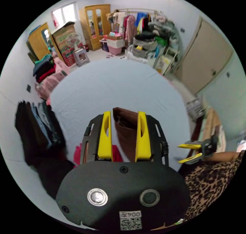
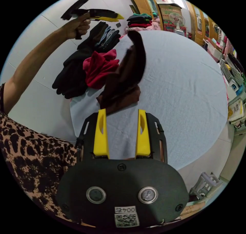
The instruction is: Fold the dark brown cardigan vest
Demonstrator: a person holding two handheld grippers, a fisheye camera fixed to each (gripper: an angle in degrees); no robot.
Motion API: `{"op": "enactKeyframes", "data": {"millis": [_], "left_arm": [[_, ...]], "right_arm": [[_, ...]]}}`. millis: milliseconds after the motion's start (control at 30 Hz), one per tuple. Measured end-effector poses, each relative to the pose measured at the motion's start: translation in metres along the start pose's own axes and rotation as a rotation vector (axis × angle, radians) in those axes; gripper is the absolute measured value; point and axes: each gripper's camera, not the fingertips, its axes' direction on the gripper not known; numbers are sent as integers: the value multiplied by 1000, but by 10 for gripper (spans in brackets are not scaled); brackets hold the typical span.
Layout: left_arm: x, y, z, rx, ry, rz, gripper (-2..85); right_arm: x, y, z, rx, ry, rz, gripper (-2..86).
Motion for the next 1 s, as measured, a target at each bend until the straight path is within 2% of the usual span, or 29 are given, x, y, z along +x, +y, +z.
{"op": "enactKeyframes", "data": {"millis": [67,133,267,400,667,900,1000], "left_arm": [[-31,36,-3,83,160,-78,134],[-38,68,10,69,194,-80,135],[-16,133,62,-46,173,-47,136],[24,158,92,-71,176,-15,141],[61,244,122,-102,258,-255,145],[80,243,135,-112,237,-301,121],[93,227,131,-99,252,-269,100]], "right_arm": [[7,4,-2,-15,-37,31,167],[14,5,-4,-22,-73,63,167],[33,-7,-15,4,-123,135,168],[50,-26,-21,-15,-151,175,168],[73,-41,-25,-31,-249,286,140],[97,-53,-17,-47,-309,423,135],[100,-50,-14,-59,-352,457,104]]}}
